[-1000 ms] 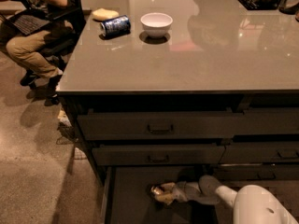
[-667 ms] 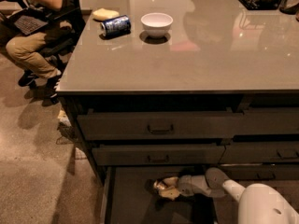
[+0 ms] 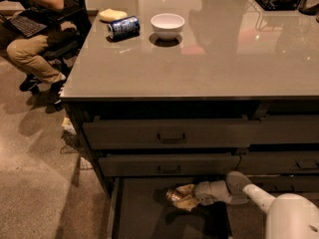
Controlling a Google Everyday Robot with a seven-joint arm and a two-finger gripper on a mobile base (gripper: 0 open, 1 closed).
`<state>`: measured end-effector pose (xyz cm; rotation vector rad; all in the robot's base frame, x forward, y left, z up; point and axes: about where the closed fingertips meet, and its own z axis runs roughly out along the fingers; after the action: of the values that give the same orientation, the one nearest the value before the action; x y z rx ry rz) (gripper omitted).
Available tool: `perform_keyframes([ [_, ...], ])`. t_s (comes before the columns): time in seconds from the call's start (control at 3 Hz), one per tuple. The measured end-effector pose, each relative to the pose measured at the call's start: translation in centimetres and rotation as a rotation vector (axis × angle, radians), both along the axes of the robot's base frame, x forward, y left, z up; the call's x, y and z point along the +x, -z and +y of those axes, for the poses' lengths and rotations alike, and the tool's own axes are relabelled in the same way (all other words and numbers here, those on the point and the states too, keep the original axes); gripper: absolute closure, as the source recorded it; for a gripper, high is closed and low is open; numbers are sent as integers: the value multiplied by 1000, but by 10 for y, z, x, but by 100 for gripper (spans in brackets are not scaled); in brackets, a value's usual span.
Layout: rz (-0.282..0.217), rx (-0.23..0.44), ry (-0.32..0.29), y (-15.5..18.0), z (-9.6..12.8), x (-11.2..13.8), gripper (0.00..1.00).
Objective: Pick orange can from bottom drawer and place on counter
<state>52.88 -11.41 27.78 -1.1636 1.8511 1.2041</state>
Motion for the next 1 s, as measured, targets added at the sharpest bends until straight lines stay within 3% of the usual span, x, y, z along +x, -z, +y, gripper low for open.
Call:
perform_keyframes([
  [0.33, -18, -19, -12, -13, -13, -8, 100],
  [0.67, -95, -36, -2, -51, -40, -21, 100],
  [1.0, -236, -77, 28, -113, -81, -31, 100],
])
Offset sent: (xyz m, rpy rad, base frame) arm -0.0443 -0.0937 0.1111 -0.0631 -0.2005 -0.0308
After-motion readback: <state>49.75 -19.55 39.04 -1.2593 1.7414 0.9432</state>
